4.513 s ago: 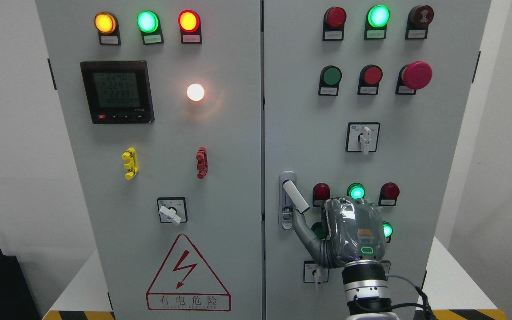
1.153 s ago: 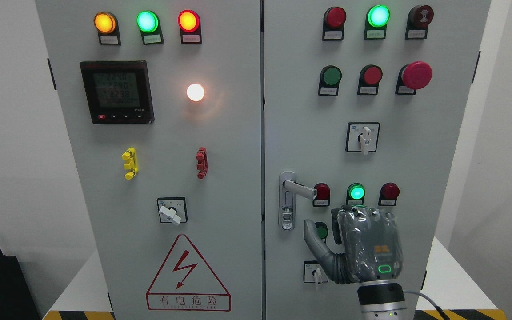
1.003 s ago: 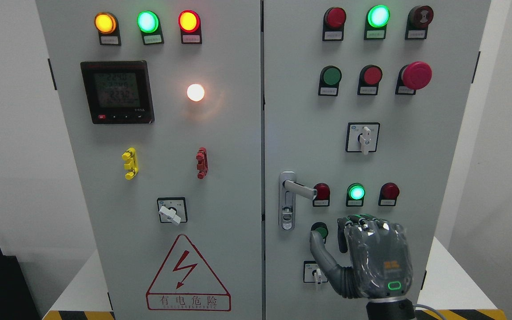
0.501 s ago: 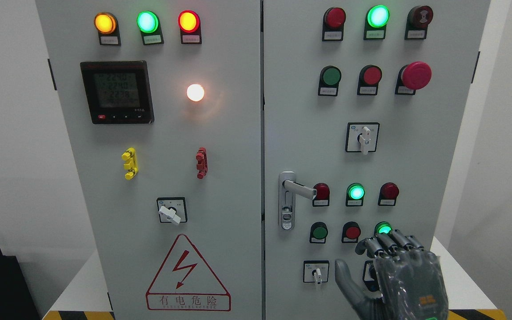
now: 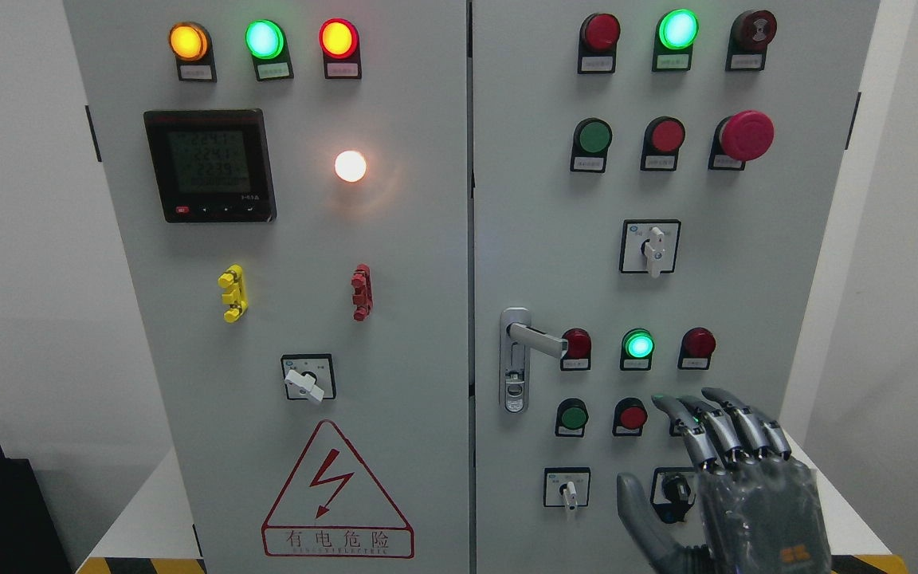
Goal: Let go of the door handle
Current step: 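Open the right hand, release the handle and pull the hand away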
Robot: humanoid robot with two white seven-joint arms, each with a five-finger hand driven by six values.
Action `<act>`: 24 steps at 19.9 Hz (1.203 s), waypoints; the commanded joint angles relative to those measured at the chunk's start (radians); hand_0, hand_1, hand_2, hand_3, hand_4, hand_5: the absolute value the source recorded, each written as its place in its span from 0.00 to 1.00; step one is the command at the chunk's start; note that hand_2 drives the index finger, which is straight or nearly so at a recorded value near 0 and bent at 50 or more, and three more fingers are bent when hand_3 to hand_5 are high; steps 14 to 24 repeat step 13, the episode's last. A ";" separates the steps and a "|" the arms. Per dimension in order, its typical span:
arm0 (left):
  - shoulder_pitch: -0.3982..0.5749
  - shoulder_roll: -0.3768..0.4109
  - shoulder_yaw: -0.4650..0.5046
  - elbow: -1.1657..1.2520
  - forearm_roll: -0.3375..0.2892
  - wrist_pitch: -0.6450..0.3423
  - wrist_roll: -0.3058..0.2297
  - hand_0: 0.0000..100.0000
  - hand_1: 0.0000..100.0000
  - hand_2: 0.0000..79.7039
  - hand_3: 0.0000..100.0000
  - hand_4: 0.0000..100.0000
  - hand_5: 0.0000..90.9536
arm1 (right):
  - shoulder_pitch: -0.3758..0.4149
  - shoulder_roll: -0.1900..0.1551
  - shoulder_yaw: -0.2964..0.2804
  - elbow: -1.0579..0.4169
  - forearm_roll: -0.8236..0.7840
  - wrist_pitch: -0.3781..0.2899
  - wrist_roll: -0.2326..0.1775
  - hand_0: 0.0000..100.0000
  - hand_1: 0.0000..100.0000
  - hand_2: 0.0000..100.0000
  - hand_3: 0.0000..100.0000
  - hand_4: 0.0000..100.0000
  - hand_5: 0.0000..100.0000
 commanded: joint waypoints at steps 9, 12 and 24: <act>0.000 0.000 0.011 0.017 0.000 0.001 0.001 0.12 0.39 0.00 0.00 0.00 0.00 | 0.010 0.029 -0.038 -0.028 -0.004 -0.005 0.003 0.43 0.09 0.03 0.10 0.00 0.00; 0.000 0.000 0.011 0.017 0.000 0.001 0.001 0.12 0.39 0.00 0.00 0.00 0.00 | 0.012 0.029 -0.038 -0.028 -0.004 -0.004 0.004 0.43 0.10 0.04 0.11 0.01 0.00; 0.000 0.000 0.011 0.017 0.000 -0.001 0.001 0.12 0.39 0.00 0.00 0.00 0.00 | 0.012 0.029 -0.037 -0.028 -0.004 -0.004 0.004 0.43 0.10 0.04 0.11 0.01 0.00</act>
